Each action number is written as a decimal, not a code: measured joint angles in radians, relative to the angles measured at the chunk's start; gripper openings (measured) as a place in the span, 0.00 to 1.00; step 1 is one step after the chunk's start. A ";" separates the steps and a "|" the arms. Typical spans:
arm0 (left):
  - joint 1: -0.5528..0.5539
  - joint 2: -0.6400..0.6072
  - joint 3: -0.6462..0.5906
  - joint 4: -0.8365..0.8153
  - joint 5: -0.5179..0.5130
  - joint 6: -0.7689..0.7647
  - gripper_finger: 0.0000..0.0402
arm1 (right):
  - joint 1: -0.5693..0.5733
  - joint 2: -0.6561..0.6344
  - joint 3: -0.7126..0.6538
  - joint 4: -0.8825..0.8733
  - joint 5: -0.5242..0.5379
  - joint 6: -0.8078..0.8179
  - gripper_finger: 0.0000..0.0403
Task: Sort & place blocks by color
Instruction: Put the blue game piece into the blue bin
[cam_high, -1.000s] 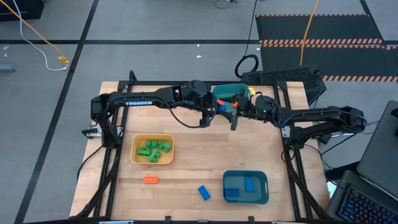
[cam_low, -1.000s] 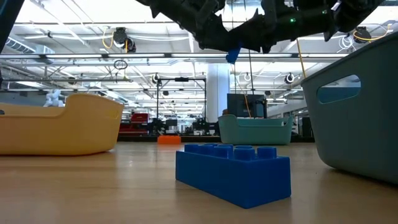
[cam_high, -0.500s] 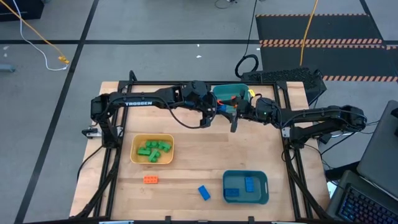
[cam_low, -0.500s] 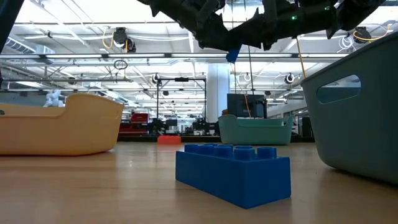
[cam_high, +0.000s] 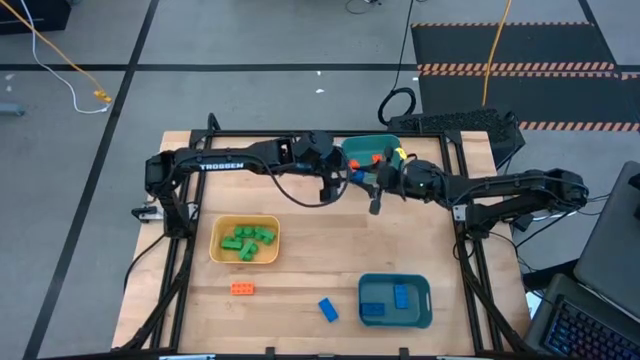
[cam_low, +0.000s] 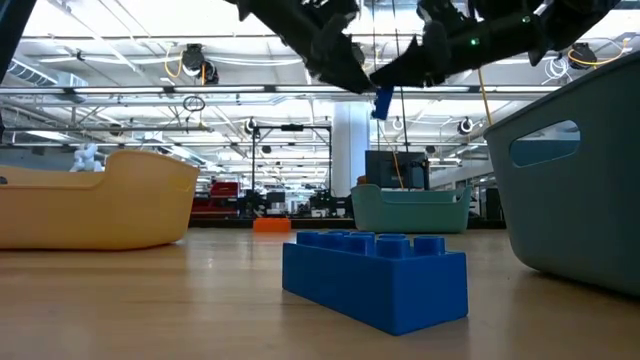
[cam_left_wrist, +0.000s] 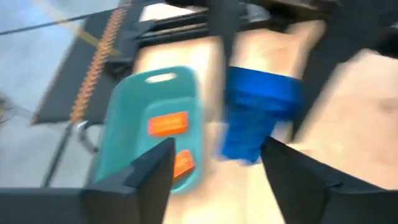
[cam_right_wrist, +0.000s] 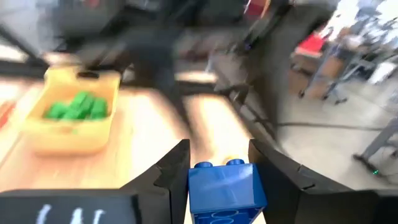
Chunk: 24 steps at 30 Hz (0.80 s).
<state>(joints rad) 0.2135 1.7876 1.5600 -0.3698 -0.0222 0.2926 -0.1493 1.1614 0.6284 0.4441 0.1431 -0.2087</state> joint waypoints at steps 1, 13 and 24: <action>0.002 -0.012 0.000 -0.013 -0.029 -0.006 0.63 | 0.000 0.001 -0.002 -0.018 -0.007 -0.001 0.33; 0.013 -0.167 0.006 -0.215 -0.175 -0.116 0.88 | 0.028 -0.065 -0.001 -0.200 -0.154 0.068 0.33; -0.040 -0.168 -0.023 -0.342 -0.051 -0.297 0.73 | 0.196 -0.160 0.000 -0.261 -0.423 0.262 0.33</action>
<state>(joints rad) 0.1739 1.6192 1.5372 -0.7118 -0.0735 -0.0040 0.0466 1.0014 0.6288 0.1834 -0.2799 0.0531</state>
